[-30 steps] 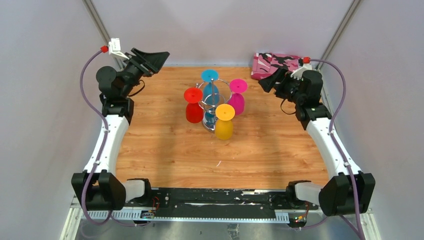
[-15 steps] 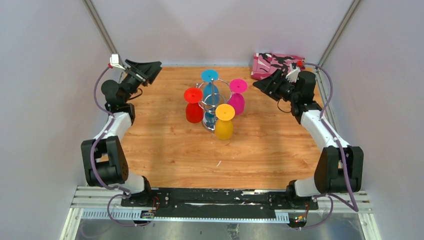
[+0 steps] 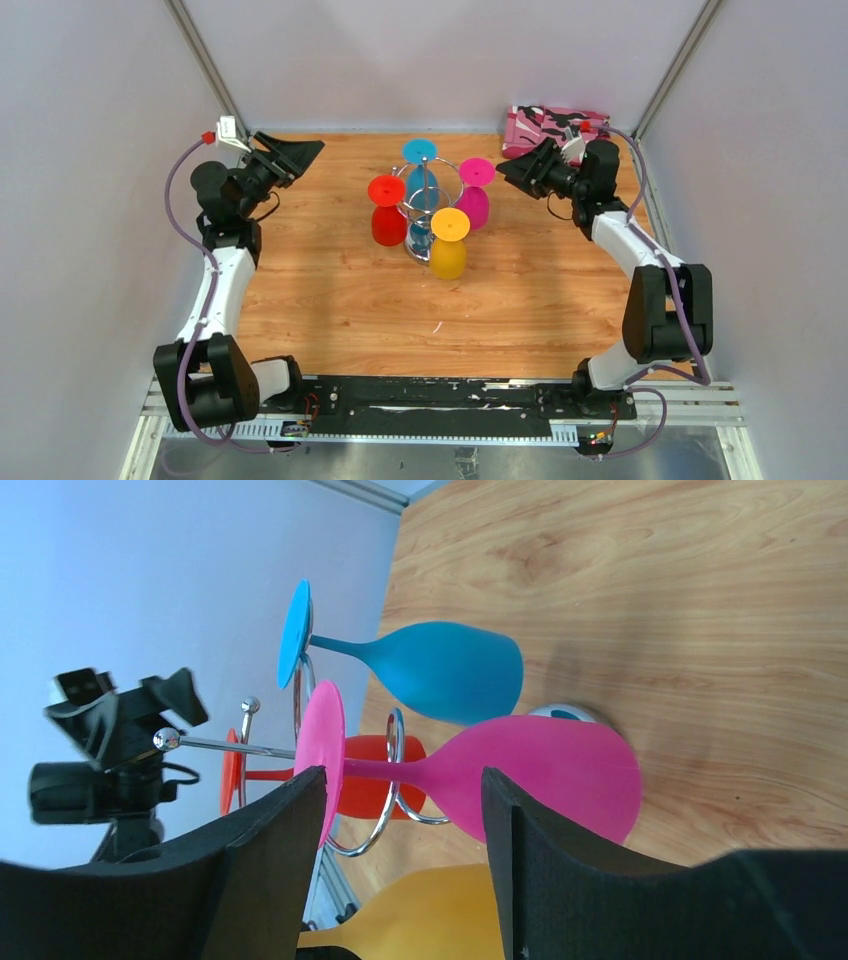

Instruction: Take the wine glass off the wine glass rack

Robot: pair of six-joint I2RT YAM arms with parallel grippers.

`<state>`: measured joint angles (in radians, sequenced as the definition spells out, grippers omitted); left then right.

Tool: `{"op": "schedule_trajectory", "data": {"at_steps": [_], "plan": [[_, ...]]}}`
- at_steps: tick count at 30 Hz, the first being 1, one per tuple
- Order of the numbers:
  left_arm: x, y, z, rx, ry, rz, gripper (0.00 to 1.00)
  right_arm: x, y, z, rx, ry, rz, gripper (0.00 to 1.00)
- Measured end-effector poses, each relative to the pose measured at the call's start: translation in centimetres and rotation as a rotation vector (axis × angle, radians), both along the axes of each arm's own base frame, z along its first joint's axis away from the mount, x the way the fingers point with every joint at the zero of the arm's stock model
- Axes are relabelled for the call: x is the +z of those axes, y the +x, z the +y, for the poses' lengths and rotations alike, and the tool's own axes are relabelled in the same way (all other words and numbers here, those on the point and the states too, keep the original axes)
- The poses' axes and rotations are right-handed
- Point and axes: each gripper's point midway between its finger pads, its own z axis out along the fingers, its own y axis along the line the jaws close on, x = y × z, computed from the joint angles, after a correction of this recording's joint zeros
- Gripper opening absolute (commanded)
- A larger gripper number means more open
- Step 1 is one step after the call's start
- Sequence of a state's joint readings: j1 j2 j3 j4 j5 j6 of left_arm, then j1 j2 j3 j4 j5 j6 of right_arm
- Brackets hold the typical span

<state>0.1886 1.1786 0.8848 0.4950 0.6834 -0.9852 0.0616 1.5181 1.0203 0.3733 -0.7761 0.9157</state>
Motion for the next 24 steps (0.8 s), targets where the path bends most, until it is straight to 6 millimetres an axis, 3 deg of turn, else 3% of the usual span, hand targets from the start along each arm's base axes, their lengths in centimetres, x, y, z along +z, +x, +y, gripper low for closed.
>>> {"op": "schedule_trajectory", "data": {"at_steps": [5,13,24], "plan": [[-3.6,0.8,0.4,0.016,0.003,0.105,0.77,0.1,0.1,0.9,0.038,0.055,0.013,0.63],[-3.8,0.8,0.4,0.021,0.021,0.102,0.77,1.0,-0.2,2.5,0.092,0.115,0.010,0.55],[-3.8,0.8,0.5,0.022,0.025,0.100,0.76,0.9,-0.6,3.8,0.135,0.151,0.030,0.20]]}}
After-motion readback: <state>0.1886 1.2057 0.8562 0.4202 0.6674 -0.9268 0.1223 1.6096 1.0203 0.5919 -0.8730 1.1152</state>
